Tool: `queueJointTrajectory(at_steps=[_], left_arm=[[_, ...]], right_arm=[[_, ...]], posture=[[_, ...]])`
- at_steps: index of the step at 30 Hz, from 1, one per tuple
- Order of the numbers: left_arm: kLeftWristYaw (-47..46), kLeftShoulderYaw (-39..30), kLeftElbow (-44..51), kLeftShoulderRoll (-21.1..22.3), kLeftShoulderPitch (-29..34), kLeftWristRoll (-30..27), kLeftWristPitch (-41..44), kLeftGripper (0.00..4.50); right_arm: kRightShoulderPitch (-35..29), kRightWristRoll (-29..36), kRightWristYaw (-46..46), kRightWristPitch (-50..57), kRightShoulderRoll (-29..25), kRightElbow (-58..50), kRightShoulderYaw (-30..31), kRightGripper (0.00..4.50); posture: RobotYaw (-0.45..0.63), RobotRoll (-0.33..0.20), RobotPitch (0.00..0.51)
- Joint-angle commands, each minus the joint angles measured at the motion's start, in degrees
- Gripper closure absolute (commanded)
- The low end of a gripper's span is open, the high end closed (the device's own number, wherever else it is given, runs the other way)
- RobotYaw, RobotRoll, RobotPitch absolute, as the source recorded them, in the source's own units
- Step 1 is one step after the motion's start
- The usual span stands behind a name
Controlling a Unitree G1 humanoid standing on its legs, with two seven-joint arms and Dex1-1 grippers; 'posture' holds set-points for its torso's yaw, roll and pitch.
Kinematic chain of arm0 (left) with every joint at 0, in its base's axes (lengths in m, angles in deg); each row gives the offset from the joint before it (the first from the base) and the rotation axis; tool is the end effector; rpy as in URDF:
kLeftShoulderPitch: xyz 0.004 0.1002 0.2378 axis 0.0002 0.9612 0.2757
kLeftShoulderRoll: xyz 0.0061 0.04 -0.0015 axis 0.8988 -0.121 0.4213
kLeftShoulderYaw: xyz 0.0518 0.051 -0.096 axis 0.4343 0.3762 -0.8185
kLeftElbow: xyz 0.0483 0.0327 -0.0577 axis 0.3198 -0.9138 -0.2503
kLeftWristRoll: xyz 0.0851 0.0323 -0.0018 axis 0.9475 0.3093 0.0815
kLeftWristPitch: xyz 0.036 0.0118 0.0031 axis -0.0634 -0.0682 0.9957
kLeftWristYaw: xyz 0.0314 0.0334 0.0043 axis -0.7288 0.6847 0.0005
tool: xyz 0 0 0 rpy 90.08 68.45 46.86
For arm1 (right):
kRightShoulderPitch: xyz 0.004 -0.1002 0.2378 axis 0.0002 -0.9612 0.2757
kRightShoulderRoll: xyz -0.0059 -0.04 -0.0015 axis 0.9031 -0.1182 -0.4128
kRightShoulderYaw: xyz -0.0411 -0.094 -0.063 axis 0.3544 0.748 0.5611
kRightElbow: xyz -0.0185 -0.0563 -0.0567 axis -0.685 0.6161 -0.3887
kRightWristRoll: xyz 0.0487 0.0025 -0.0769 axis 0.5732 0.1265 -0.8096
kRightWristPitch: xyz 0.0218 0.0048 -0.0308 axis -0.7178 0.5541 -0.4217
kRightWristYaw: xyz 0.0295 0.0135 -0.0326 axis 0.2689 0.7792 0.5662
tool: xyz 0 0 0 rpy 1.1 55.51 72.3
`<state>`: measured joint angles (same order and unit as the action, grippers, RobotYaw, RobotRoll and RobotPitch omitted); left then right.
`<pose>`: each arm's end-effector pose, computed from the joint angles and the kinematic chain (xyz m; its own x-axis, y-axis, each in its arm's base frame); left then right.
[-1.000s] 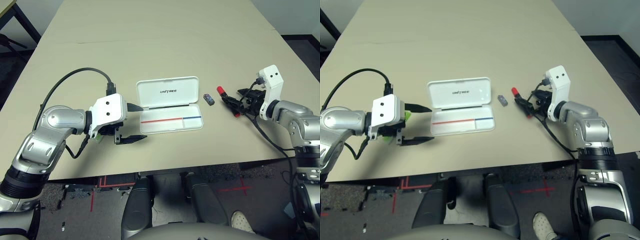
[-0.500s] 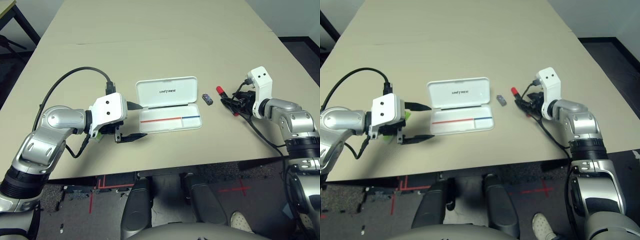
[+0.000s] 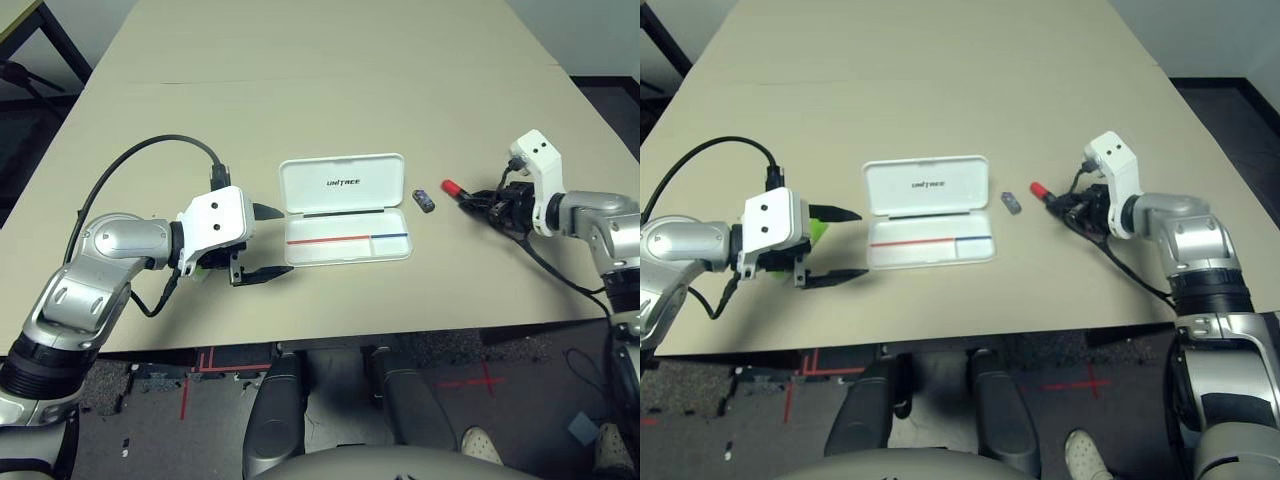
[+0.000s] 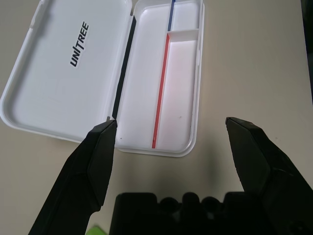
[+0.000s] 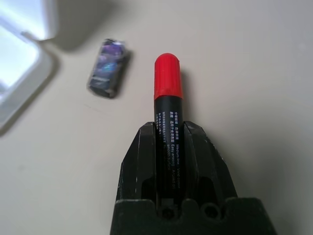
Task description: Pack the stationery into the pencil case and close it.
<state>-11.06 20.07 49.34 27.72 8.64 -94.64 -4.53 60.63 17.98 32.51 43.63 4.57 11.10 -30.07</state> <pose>0.2247 0.2469 0.1873 0.4026 -0.7807 -0.4780 0.8897 0.2107 0.4051 0.2898 -0.3069 0.1670 0.5944 0.6337 -0.4951 -0.7484 0.6612 -0.0521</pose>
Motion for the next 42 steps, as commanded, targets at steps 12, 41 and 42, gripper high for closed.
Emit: queueJointTrajectory(at_steps=[12, 41, 42], left_arm=[[1.65, 1.32, 0.41, 2.39, -0.04, 1.06, -0.81, 0.0], [-0.63, 0.5, 4.53, 3.04, 2.25, 1.03, 2.15, 0.0], [-0.67, 0.51, 4.51, 3.05, 2.28, 1.03, 2.12, 0.0]], right_arm=[[13.87, -2.39, 22.91, -12.03, 1.45, -0.6, 11.67, 3.96], [16.77, -11.49, 13.77, -29.24, 23.13, 13.18, 16.98, 2.91], [16.76, -10.87, 13.89, -28.81, 23.08, 12.84, 16.44, 2.58]], posture=[[0.05, 0.0, 0.187], [0.11, 0.0, 0.198], [0.11, 0.0, 0.198]])
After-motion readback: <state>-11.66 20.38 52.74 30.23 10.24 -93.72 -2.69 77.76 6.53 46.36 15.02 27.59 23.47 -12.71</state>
